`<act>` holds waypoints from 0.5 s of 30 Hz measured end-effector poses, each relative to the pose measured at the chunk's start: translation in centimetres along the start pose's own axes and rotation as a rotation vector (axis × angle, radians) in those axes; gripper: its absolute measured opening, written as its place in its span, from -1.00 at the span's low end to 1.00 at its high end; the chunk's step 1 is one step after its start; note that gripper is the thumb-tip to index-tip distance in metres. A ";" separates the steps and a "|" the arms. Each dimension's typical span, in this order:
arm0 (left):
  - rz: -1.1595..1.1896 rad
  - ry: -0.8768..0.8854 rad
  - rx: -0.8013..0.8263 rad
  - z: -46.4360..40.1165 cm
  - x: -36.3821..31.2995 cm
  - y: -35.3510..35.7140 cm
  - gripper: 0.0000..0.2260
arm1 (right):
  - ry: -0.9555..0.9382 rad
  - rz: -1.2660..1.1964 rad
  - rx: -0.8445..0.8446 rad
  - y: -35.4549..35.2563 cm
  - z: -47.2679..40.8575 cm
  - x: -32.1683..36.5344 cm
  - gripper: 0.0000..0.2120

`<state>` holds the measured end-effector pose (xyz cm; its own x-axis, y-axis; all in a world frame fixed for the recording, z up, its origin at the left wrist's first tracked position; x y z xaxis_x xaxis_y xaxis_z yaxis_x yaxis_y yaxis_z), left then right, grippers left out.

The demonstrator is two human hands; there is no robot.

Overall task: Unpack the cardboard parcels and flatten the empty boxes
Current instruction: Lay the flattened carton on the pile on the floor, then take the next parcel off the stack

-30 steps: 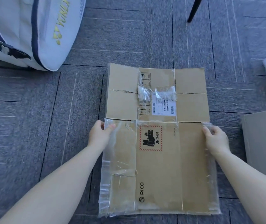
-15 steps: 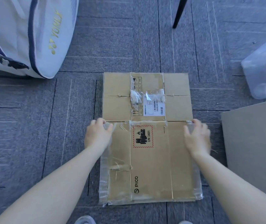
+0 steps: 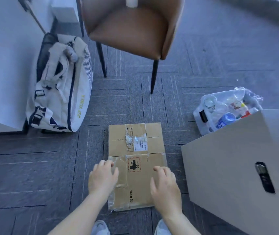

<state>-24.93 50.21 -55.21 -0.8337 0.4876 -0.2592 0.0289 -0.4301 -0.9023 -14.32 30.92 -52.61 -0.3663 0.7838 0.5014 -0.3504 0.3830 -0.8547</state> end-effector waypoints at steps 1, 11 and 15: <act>0.024 0.041 -0.012 1.0 -2.3 -2.1 -0.74 | -0.014 0.002 -0.027 -2.6 0.2 0.6 -0.69; 0.089 0.646 -0.284 11.0 -28.6 -23.3 -0.72 | -0.133 0.120 -0.401 -33.3 1.9 3.4 -0.67; 0.119 0.904 -0.402 16.2 -37.8 -29.6 -0.72 | -0.084 0.203 -0.550 -43.9 5.4 2.2 -0.63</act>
<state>-3.18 32.22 -13.14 -0.0850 0.9252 -0.3697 0.4086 -0.3061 -0.8599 -4.37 13.19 -13.32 -0.4545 0.8348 0.3107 0.2235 0.4445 -0.8674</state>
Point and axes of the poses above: each hand's wrist, its own z-axis away from the middle knuckle, its own y-axis out of the palm, x = y × z, the point moved 5 cm from there along -z, towards the middle knuckle, and after that the axes turned 8 degrees about -x, right-handed, at the moved point
